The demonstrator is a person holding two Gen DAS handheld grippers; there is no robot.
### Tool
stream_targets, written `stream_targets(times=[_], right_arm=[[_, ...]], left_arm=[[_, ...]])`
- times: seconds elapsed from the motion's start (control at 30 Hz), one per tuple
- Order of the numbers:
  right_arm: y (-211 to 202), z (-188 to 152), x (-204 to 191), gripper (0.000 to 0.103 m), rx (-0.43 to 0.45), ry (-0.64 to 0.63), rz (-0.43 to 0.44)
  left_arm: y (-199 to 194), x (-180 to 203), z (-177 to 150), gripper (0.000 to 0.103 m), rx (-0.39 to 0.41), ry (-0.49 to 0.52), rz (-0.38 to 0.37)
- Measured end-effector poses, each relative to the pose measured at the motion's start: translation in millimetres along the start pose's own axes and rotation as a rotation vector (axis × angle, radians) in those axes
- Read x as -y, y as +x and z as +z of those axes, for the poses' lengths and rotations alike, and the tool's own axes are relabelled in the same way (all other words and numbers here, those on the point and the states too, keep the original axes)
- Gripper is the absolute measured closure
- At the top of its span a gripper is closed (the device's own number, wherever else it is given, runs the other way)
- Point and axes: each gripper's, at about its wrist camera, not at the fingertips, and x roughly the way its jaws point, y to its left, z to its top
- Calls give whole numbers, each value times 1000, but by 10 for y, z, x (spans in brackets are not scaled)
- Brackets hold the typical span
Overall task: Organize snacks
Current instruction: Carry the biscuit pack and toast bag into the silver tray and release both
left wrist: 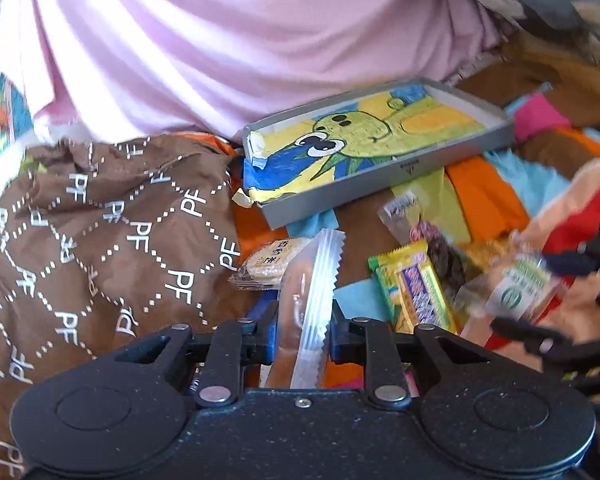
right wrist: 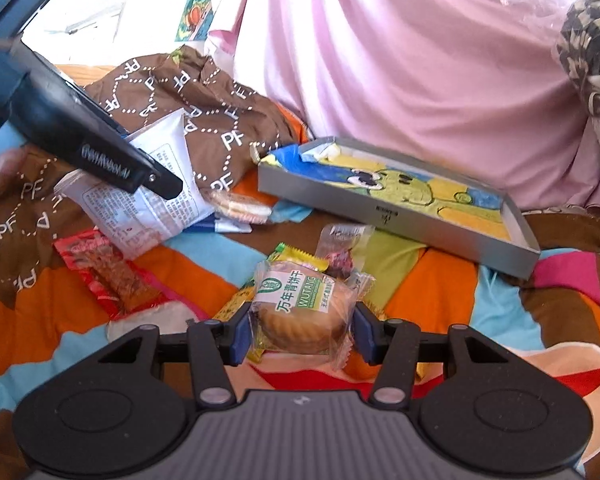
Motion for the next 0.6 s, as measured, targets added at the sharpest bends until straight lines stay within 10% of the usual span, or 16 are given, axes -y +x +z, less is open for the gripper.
stream_targets(times=[0.6], right_arm=[[216,149,518,47,109,153,-135]], left_arm=[[39,-152,643,79,-59,-288,-175]])
